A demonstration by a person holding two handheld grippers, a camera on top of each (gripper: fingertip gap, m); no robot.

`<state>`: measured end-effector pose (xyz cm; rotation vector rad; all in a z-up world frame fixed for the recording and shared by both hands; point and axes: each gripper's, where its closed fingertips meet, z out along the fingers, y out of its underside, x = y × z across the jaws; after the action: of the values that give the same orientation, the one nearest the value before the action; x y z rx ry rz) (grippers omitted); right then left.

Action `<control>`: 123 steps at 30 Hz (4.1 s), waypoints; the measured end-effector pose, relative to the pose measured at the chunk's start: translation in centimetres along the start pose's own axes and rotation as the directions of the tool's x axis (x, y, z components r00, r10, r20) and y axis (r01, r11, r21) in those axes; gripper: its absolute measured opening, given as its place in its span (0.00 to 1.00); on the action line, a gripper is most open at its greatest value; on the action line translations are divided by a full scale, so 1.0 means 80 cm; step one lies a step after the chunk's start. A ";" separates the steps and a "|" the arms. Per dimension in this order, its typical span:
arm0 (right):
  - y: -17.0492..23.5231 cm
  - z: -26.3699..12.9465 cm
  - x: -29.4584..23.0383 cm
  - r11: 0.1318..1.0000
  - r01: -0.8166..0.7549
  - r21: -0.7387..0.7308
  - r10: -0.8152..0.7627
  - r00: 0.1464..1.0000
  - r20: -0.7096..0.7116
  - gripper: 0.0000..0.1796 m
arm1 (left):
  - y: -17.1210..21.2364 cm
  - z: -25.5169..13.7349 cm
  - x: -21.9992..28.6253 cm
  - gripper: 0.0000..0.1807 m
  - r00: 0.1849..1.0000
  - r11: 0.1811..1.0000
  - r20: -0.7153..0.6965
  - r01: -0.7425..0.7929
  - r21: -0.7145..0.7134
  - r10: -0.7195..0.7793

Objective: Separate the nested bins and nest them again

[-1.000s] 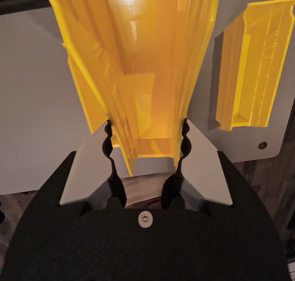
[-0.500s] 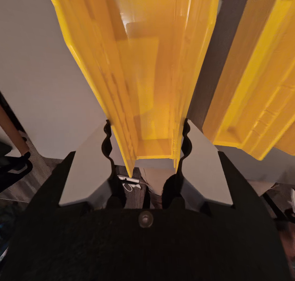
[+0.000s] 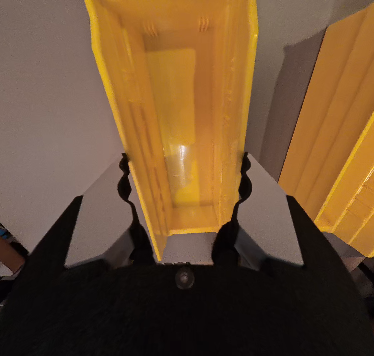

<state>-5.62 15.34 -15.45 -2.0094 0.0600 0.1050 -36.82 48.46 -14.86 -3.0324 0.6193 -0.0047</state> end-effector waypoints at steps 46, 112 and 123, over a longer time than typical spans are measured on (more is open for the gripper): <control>-0.017 0.052 0.016 0.999 0.019 0.026 -0.018 0.999 -0.031 0.34 | 0.341 0.012 0.120 0.43 0.938 0.707 -0.266 0.033 0.707 0.222; -0.072 -0.050 0.159 0.976 0.174 0.129 -0.110 0.912 -0.394 0.31 | 0.322 -0.012 0.092 0.47 0.977 0.504 0.106 -0.187 0.843 0.186; -0.020 0.004 0.314 0.997 -0.062 0.044 0.075 0.904 -0.421 0.18 | 0.342 -0.001 0.105 0.31 0.959 0.551 -0.047 -0.119 0.826 0.278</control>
<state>19.50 16.41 -16.68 -1.9684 0.4073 -0.2888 -39.83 20.03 -16.11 -2.0355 0.7098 -0.4332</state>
